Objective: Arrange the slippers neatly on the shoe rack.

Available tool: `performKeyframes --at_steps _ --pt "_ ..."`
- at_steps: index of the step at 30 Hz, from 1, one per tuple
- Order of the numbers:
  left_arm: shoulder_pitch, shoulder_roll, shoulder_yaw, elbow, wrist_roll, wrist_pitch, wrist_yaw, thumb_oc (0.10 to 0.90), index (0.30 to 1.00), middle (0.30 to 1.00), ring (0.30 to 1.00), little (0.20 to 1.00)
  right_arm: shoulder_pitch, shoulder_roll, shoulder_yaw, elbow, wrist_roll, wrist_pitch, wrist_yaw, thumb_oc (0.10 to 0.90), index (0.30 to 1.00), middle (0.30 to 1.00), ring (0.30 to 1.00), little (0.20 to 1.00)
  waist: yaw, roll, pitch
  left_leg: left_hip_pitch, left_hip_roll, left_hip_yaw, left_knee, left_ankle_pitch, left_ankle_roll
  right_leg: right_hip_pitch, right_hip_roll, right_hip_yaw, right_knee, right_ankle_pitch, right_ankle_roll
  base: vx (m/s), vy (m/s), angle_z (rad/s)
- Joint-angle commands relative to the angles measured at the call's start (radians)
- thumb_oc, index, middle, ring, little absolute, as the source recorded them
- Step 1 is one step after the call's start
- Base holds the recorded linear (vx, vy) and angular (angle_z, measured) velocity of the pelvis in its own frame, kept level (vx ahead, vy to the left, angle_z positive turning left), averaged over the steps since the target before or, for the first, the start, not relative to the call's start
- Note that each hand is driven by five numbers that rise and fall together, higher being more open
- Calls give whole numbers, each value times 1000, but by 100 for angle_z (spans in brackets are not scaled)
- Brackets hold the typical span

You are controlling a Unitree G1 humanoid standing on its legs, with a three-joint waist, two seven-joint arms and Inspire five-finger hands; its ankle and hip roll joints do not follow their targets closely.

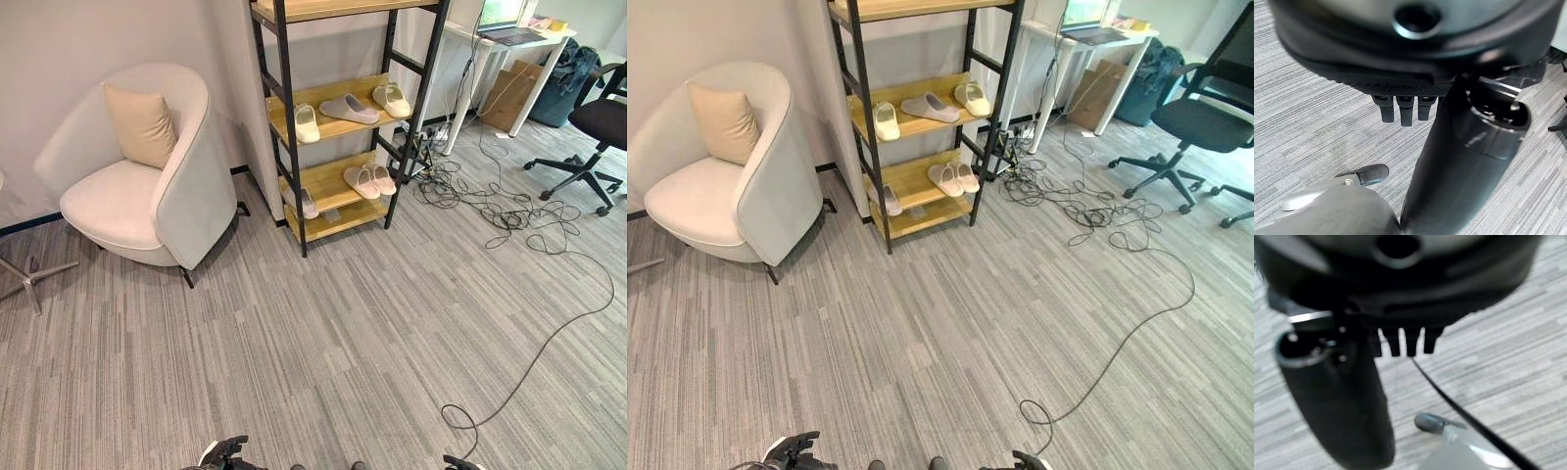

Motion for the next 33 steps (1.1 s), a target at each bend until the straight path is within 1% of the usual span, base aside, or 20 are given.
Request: performKeyframes --at_steps 1,13,17,19,21,23,24,25,29,33 --pt "-61 -5 10 52 22 -28 19 800 900 900 900 900 -18 -14 8 11 -8 -25 -22 800 900 900 900 900 7 -9 -33 -39 5 14 -6 -8 -53 -20 -35 -22 12 -15 127 0 0 0" --pt "-69 -14 4 70 42 -19 31 800 900 900 900 900 -19 -12 3 28 -12 -20 -33 800 900 900 900 900 -1 -11 -24 -44 13 4 -6 -3 -58 -25 -25 -29 12 -20 119 -1 -22 1" --pt "-83 -18 -11 63 36 -19 32 800 900 900 900 900 -29 -14 6 30 -2 -22 -35 800 900 900 900 900 -1 -15 -3 -53 20 -7 4 3 -57 -31 -19 -22 12 -18 112 -40 -18 0" --pt "-90 -19 -17 61 41 -18 39 800 900 900 900 900 -35 -16 8 34 4 -24 -39 800 900 900 900 900 0 -21 11 -88 22 -6 57 -11 -59 -38 -24 -19 12 -12 109 -76 -5 5" --pt "-98 -24 -28 61 46 -19 46 800 900 900 900 900 -44 -20 8 39 5 -25 -49 800 900 900 900 900 2 -26 19 -115 16 -26 92 -23 -58 -49 -30 -16 12 -4 109 -51 29 5" --pt "-101 -24 -31 60 45 -20 48 800 900 900 900 900 -47 -22 6 41 6 -25 -50 800 900 900 900 900 2 -27 19 -123 13 -37 101 -26 -57 -53 -33 -16 12 0 110 -3 48 -2" --pt "-101 -26 -33 63 50 -20 47 800 900 900 900 900 -47 -23 4 43 2 -22 -50 800 900 900 900 900 -1 -25 11 -112 11 -41 80 -33 -52 -56 -33 -13 12 5 115 68 107 -6" --pt "-95 -26 -34 64 58 -18 44 800 900 900 900 900 -43 -21 2 43 -3 -19 -46 800 900 900 900 900 -6 -20 3 -92 12 -28 58 -31 -48 -55 -35 -6 12 6 121 69 107 -5" --pt "-90 -25 -36 57 57 -20 39 800 900 900 900 900 -41 -16 1 40 -11 -13 -44 800 900 900 900 900 -11 -13 2 -76 5 -10 39 -31 -37 -61 -48 15 12 16 131 35 136 -29" --pt "-93 -16 -31 51 49 -21 35 800 900 900 900 900 -54 -5 8 30 -17 -9 -39 800 900 900 900 900 -7 -12 15 -74 -5 16 34 -37 -21 -82 -67 22 34 33 137 -3 96 -31"
